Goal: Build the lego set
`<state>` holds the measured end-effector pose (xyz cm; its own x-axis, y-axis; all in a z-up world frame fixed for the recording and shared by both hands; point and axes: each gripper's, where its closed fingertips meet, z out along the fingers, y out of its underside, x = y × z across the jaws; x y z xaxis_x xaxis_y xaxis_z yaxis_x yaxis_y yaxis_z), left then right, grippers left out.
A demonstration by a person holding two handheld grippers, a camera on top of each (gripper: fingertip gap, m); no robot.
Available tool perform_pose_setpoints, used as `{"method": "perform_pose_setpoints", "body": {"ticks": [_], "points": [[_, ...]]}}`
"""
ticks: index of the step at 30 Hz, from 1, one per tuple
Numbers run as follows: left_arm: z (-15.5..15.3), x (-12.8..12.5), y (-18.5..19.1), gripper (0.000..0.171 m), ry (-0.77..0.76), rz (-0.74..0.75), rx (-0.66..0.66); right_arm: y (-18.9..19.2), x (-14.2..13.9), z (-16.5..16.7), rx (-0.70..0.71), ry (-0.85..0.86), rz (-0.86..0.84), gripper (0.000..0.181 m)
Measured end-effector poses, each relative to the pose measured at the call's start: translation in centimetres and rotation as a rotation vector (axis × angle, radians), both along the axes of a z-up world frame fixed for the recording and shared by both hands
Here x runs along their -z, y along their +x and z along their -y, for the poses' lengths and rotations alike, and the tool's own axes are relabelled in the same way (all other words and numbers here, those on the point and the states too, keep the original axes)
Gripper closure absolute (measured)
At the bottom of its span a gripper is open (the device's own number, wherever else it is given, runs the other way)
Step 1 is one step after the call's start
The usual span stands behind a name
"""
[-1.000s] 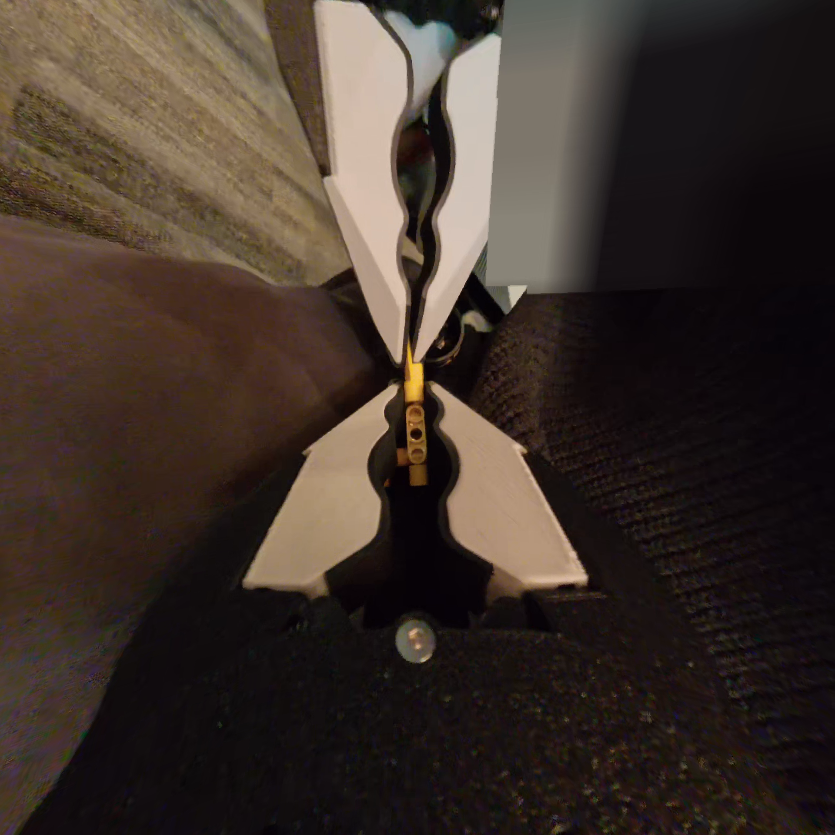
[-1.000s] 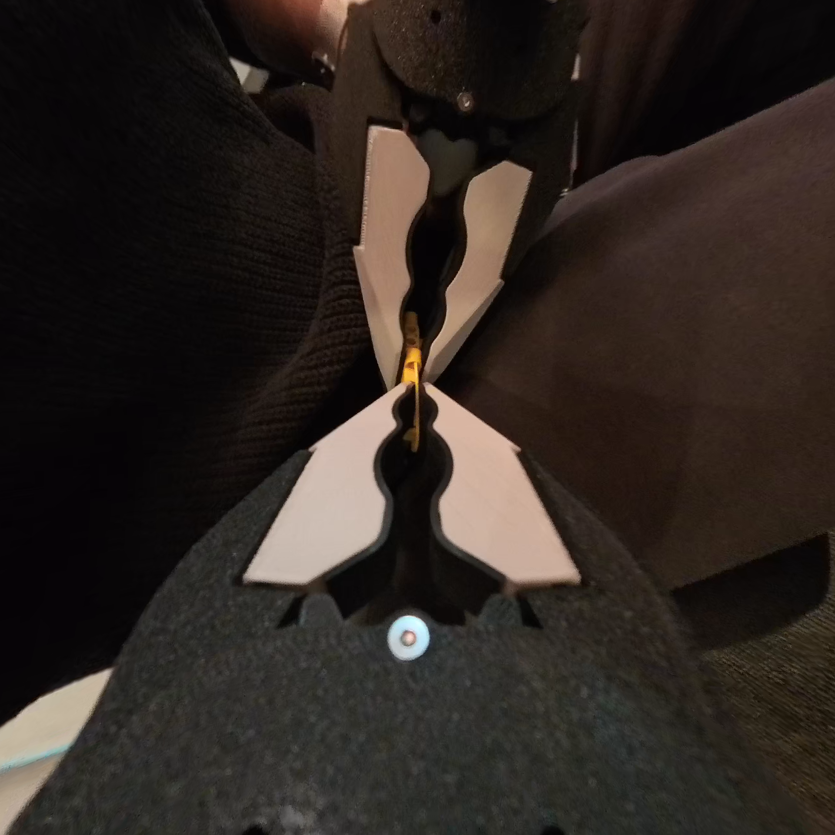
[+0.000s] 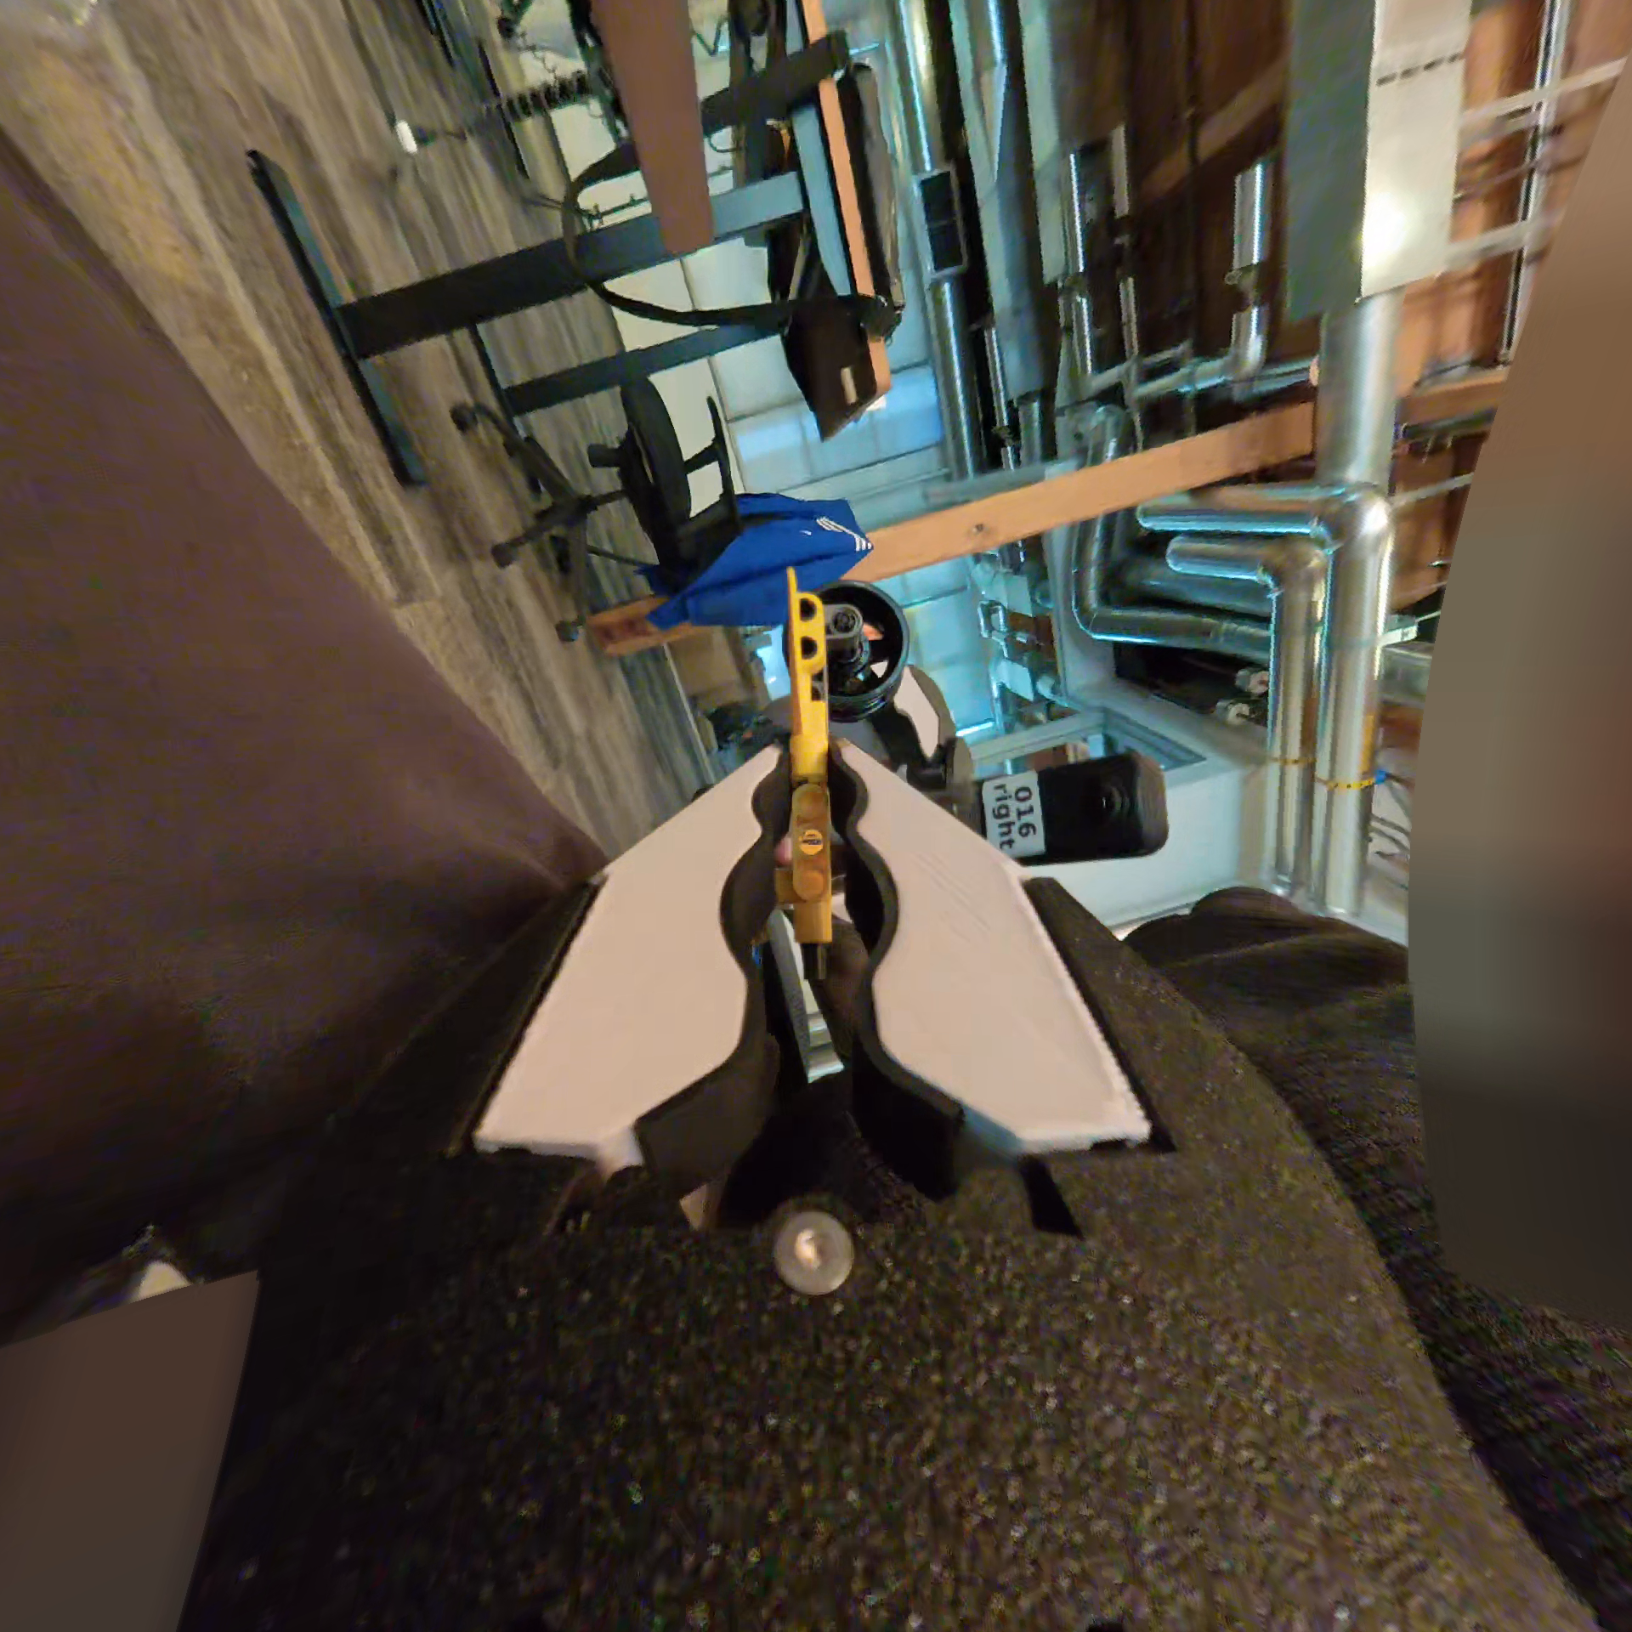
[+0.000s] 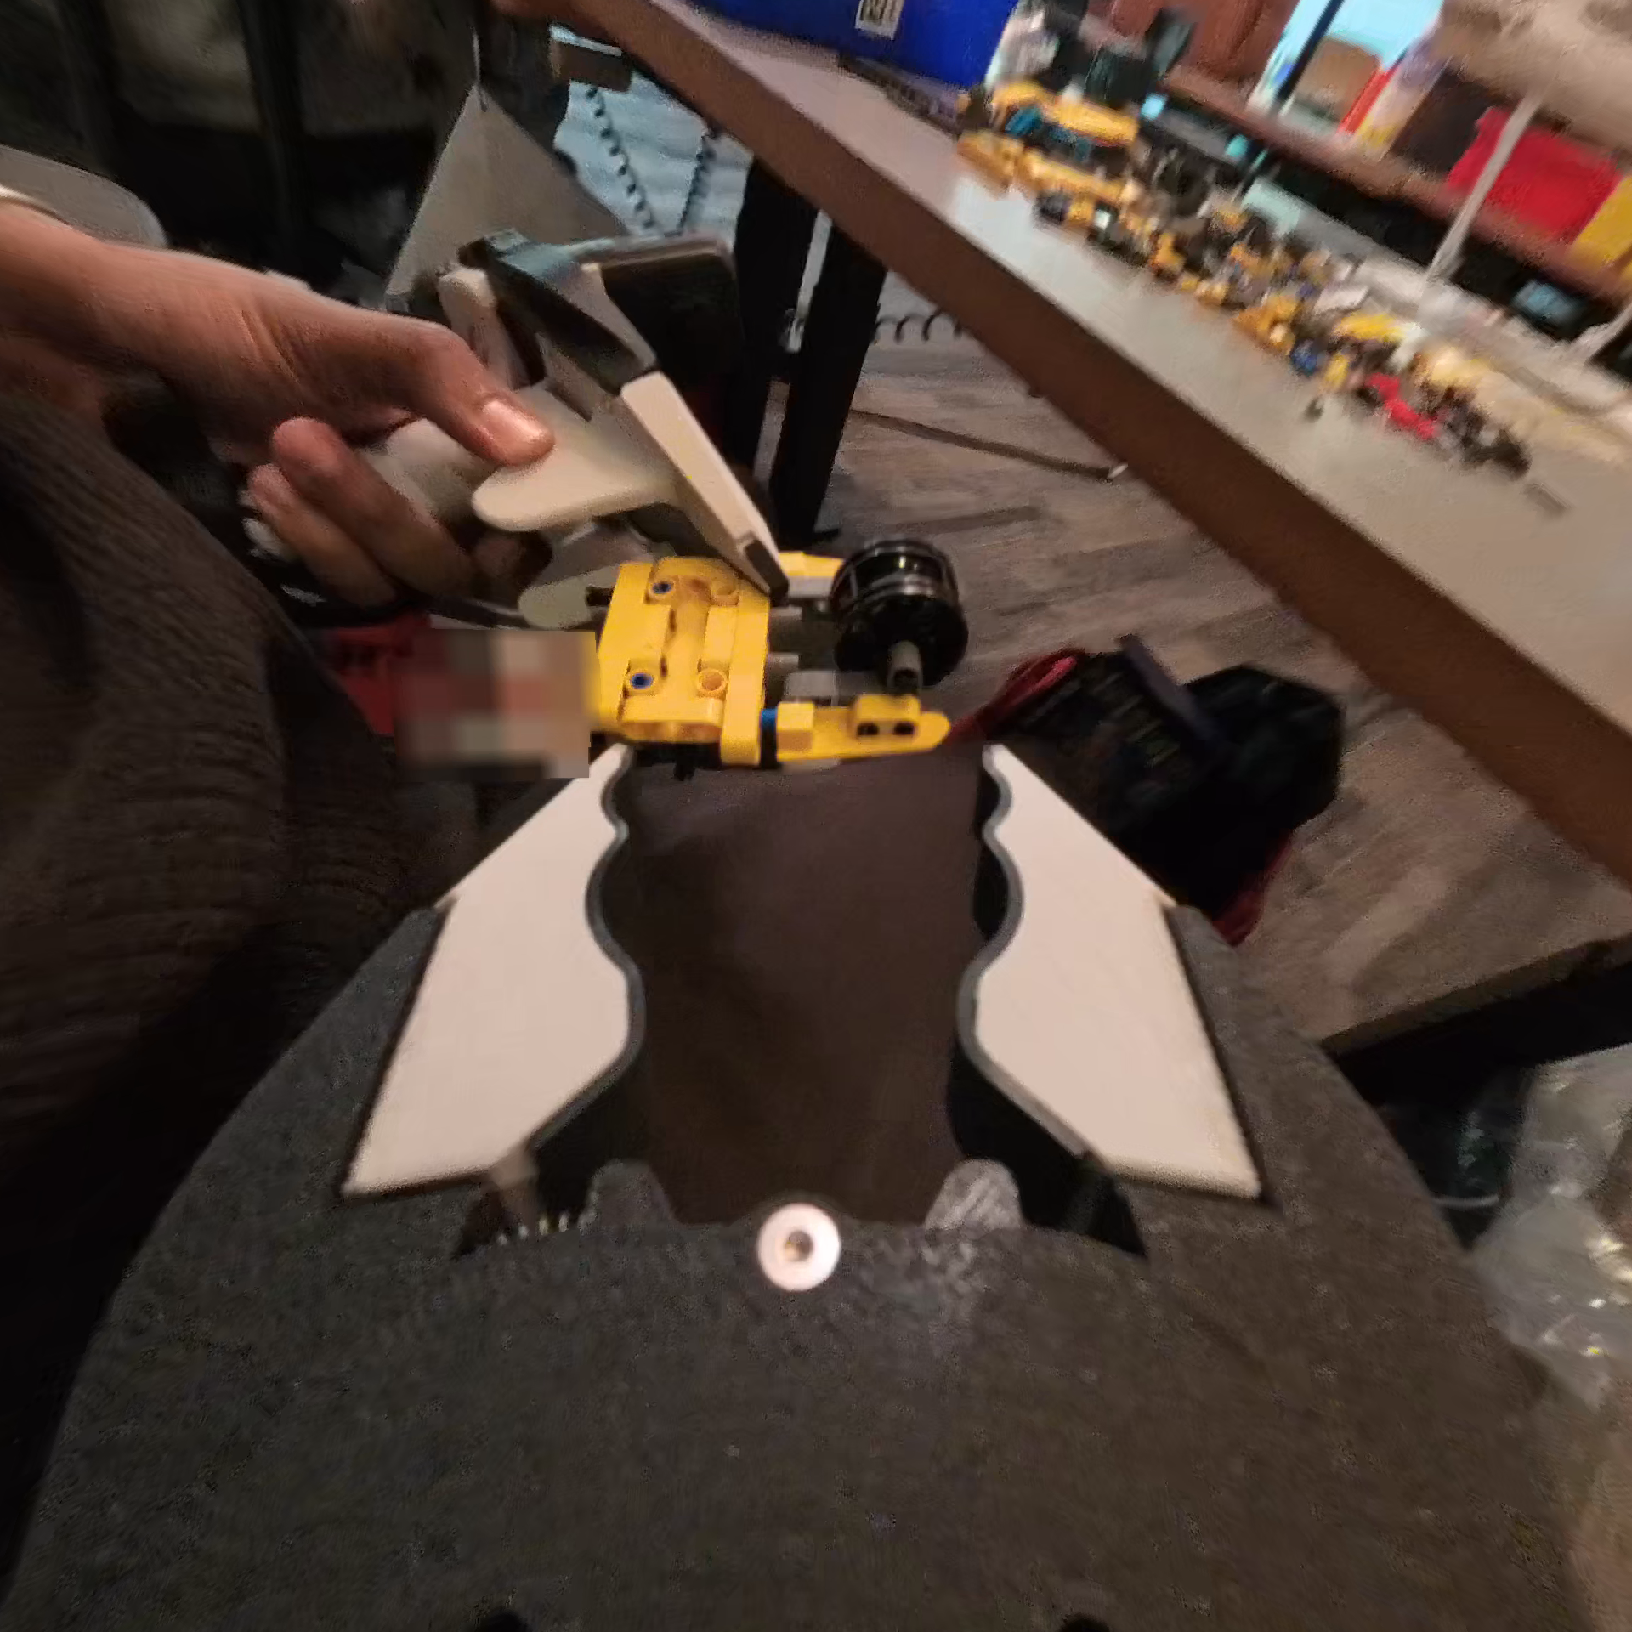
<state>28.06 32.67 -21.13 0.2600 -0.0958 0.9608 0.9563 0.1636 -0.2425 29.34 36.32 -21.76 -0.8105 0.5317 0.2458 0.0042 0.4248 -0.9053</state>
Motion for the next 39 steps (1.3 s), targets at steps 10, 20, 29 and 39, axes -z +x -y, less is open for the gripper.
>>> {"method": "perform_pose_setpoints", "body": {"ticks": [10, 20, 29, 39], "points": [[1.6, -1.2, 0.1, 0.165, -0.005, -0.063, 0.011, -0.7, -0.4, 2.0, -0.073, -0.111, -0.081, 0.111], [1.3, -0.2, 0.0, 0.165, 0.002, -0.025, 0.003, -0.5, -0.4, 2.1, -0.121, -0.092, -0.088, 0.129], [1.2, -0.1, 0.0, 0.165, 0.017, -0.020, 0.010, -0.4, -0.2, 2.2, -0.126, -0.094, -0.035, 0.133], [1.2, -0.5, -0.1, 0.166, 0.033, -0.028, 0.015, -0.5, -0.6, 2.2, -0.141, -0.177, 0.025, 0.134]]}}
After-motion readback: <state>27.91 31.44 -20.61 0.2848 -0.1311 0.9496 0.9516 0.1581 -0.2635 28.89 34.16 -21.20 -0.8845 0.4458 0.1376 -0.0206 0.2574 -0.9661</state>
